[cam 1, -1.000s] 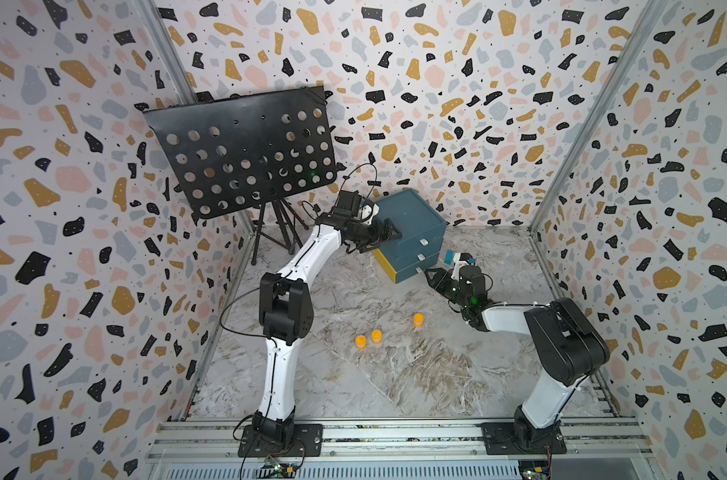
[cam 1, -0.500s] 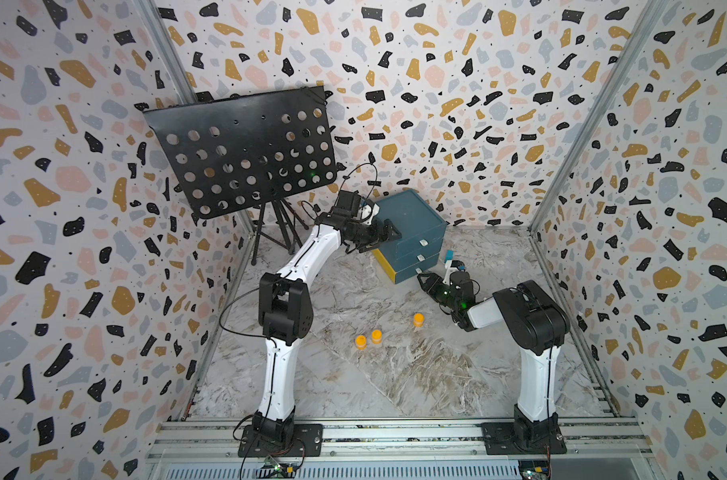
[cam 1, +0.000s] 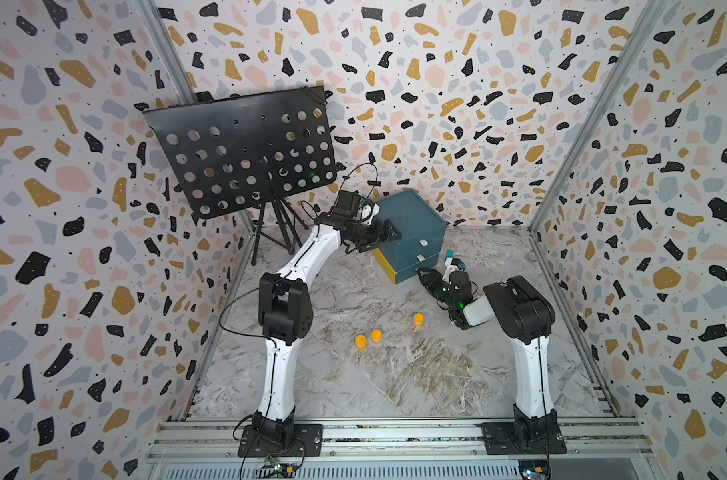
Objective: Put the paint cans in the drawer according to color
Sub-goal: Open the drawer in the storage box.
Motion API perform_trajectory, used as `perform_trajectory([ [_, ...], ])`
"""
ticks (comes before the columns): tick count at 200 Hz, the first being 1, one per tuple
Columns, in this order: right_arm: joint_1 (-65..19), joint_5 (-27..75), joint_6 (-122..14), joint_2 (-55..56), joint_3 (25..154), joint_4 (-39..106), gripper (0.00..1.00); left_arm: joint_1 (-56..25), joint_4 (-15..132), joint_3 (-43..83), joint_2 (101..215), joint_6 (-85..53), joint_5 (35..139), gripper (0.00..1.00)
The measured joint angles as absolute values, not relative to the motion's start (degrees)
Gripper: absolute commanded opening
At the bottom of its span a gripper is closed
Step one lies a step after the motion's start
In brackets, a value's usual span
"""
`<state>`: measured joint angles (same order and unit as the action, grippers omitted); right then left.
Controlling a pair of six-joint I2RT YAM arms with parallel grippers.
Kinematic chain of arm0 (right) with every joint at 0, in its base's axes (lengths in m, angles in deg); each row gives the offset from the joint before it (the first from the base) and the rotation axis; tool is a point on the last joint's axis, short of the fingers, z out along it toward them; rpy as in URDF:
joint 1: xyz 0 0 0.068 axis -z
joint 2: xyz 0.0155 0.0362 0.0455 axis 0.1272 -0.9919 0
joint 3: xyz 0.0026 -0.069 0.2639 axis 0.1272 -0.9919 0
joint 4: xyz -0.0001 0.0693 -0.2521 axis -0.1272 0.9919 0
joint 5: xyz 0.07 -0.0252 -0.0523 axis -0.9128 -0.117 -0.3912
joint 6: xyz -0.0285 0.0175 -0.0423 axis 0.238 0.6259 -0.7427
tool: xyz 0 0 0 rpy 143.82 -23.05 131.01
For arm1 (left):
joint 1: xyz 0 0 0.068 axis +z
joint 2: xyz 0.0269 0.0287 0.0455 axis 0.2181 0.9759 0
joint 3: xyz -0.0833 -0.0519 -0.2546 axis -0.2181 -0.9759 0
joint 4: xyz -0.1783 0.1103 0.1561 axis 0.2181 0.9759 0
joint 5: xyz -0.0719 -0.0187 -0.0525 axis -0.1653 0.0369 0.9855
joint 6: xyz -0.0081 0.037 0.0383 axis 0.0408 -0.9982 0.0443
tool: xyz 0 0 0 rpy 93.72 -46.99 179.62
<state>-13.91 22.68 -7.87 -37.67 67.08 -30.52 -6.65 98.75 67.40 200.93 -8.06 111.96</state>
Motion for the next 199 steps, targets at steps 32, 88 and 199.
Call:
perform_trajectory([
  [32, -13.8, 22.6, -7.3, -38.5, 68.2, -30.6, 0.37, -6.6, 98.8, 67.4, 200.9, -8.1, 112.0, 1.0],
  [88, -13.6, 21.4, -7.9, -38.8, 69.7, -29.7, 0.01, -6.6, 98.8, 67.4, 200.9, -8.1, 112.0, 1.0],
  [199, -13.6, 21.1, -13.3, -31.4, 63.4, -23.4, 0.0, -6.6, 101.5, 68.2, 200.8, -9.8, 112.0, 1.0],
])
